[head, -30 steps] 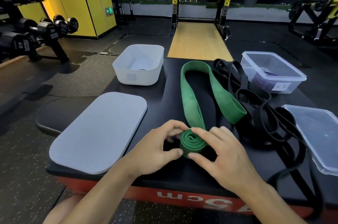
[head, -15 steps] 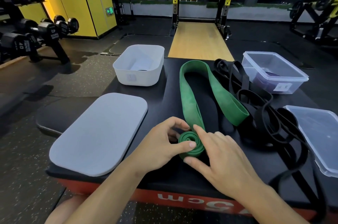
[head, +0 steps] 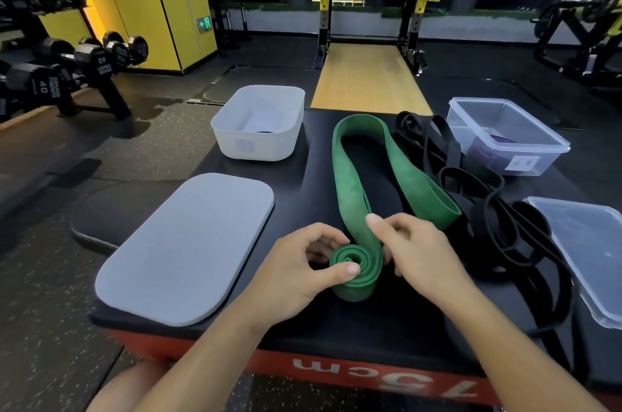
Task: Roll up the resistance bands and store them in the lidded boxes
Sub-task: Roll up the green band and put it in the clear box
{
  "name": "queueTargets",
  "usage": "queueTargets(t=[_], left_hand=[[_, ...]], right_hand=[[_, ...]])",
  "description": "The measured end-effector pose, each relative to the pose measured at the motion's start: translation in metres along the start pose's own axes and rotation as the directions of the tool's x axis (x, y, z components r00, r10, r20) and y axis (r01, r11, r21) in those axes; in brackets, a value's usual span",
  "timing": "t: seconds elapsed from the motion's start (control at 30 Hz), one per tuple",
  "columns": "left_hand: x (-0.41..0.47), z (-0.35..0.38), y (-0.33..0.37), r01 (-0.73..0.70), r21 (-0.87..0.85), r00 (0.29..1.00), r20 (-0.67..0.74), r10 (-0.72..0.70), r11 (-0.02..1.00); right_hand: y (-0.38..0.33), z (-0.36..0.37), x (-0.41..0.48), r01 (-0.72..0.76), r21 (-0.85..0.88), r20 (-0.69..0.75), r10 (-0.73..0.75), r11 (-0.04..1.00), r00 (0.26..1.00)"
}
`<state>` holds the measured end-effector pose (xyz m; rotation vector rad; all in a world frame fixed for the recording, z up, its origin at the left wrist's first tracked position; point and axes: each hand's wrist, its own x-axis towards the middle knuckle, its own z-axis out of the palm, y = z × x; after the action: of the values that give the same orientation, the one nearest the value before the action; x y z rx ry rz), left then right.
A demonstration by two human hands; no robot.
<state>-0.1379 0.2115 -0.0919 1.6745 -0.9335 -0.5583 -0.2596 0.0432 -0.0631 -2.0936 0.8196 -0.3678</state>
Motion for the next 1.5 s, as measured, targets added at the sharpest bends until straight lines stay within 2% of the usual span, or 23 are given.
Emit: queueTargets(t=[0.07,0.17,0.2,0.3,0.37,0.43,0.53,0.67,0.8,0.9,1.03,1.23,1.33,1.5], left_hand=[[0.000,0.000,0.000,-0.008,0.012,1.000,0.003,0.008,1.000],[0.001,0.000,0.001,-0.006,0.020,1.000,0.003,0.006,1.000],[0.001,0.000,0.001,-0.003,0.021,1.000,0.001,0.003,1.000],[0.001,0.001,0.001,0.006,0.020,1.000,0.008,-0.006,1.000],[0.002,0.001,0.001,0.008,0.021,1.000,0.008,-0.008,1.000],[0.002,0.000,0.001,0.009,0.017,1.000,0.013,-0.009,1.000],[0.001,-0.001,0.002,0.012,0.001,0.999,0.032,-0.012,1.000],[0.001,-0.001,0.002,0.009,-0.011,0.999,0.048,-0.008,1.000],[0.001,-0.002,0.001,-0.020,0.003,0.997,0.071,0.020,1.000],[0.000,-0.002,-0.001,-0.057,0.021,0.994,0.098,0.055,0.998],[0.000,-0.001,0.000,-0.039,0.001,0.995,0.095,0.039,0.999],[0.000,0.003,0.001,-0.015,-0.037,0.999,0.038,0.017,0.999],[-0.001,0.003,0.003,-0.003,-0.022,0.999,0.051,0.004,1.000],[0.000,0.002,0.004,0.001,-0.021,0.999,0.051,0.000,1.000]], right_hand=[[-0.008,0.008,0.005,-0.027,-0.073,0.018,0.028,0.997,0.999],[-0.017,0.010,0.010,-0.058,-0.233,-0.050,0.047,0.971,0.998],[-0.020,0.006,0.009,-0.066,-0.328,-0.085,0.040,0.942,0.996],[-0.027,-0.003,0.003,-0.099,-0.635,-0.159,-0.003,0.766,0.987],[-0.030,-0.007,0.002,-0.113,-0.665,-0.139,0.026,0.738,0.990],[-0.033,-0.006,0.006,-0.130,-0.630,-0.109,0.079,0.765,0.991],[-0.028,0.003,0.011,-0.121,-0.556,-0.105,0.075,0.823,0.992],[-0.007,0.001,0.018,-0.171,-0.364,-0.066,0.158,0.915,0.985],[-0.004,0.001,0.023,-0.043,-0.305,-0.005,0.043,0.952,0.999],[-0.003,0.013,0.024,0.058,-0.292,-0.053,-0.076,0.955,0.996],[-0.002,0.012,0.024,0.060,-0.196,-0.059,-0.073,0.979,0.996],[0.007,-0.007,-0.003,0.047,-0.140,0.143,-0.027,0.989,0.989],[0.011,-0.016,-0.027,0.010,0.006,0.228,-0.011,1.000,0.974],[0.009,-0.015,-0.038,-0.178,0.251,0.362,0.078,0.952,0.929]])
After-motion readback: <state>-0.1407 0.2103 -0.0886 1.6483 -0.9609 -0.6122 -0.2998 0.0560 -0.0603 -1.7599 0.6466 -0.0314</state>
